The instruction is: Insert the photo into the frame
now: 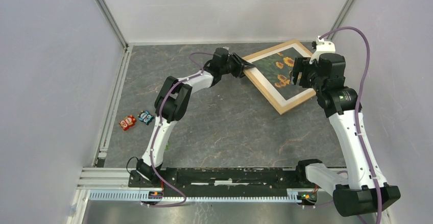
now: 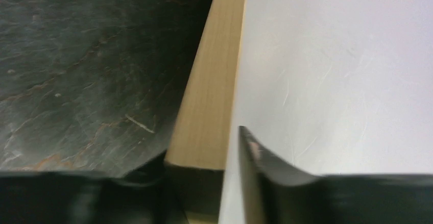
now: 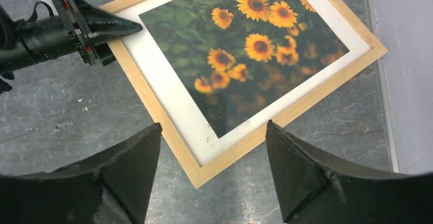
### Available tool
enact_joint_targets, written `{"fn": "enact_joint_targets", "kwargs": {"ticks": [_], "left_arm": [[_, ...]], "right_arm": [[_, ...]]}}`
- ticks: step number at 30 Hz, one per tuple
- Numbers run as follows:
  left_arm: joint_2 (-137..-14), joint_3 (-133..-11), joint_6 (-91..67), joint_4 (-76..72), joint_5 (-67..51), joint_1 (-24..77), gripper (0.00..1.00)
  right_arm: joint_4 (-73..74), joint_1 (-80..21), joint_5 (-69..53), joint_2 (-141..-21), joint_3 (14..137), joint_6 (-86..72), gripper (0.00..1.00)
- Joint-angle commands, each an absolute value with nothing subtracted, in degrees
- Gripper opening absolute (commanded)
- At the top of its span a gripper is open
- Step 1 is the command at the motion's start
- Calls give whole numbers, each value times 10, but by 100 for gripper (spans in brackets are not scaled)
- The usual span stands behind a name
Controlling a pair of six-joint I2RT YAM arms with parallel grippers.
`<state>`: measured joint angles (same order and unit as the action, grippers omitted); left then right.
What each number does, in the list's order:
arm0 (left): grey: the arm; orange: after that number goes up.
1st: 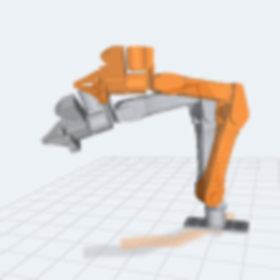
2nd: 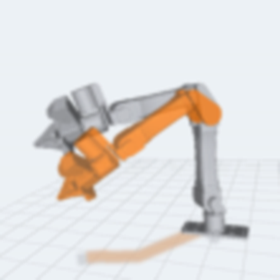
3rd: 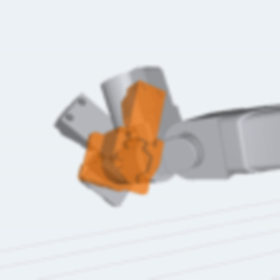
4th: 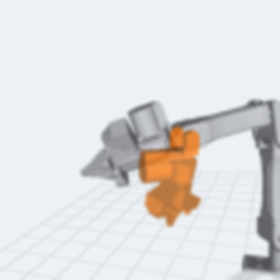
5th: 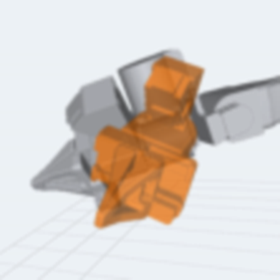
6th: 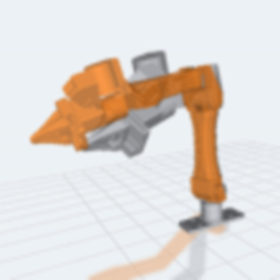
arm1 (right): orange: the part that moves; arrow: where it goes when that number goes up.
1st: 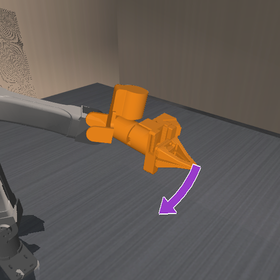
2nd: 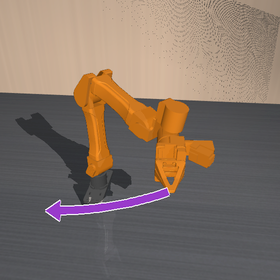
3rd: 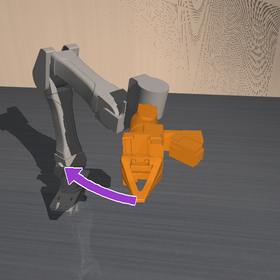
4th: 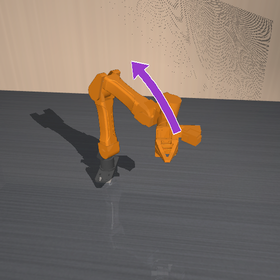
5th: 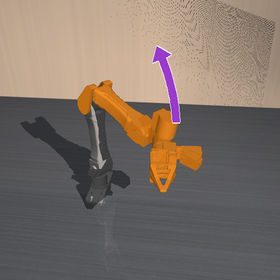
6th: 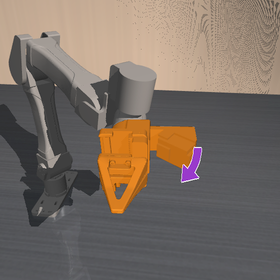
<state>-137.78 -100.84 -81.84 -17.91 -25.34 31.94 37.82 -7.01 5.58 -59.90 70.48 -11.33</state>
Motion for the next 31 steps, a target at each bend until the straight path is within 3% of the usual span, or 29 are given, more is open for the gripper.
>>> {"fn": "enact_joint_targets", "kwargs": {"ticks": [1,2,4,12,20,31], "left_arm": [[-1328,-1051,-730,45,-213,311,62],[-1319,-1052,-702,76,-195,308,76],[-1294,-1062,-643,155,-167,299,99],[-1016,-963,-401,329,47,279,100],[-692,-941,-242,346,23,279,100],[-524,-979,-118,388,57,279,100]], "right_arm": [[370,-70,33,-595,709,-82,91],[374,-70,29,-592,711,-79,97],[374,-70,11,-582,711,-68,98],[435,-70,-56,-581,782,-39,98],[463,-70,-73,-559,894,-26,98],[403,-70,-41,-497,901,-45,98]]}}
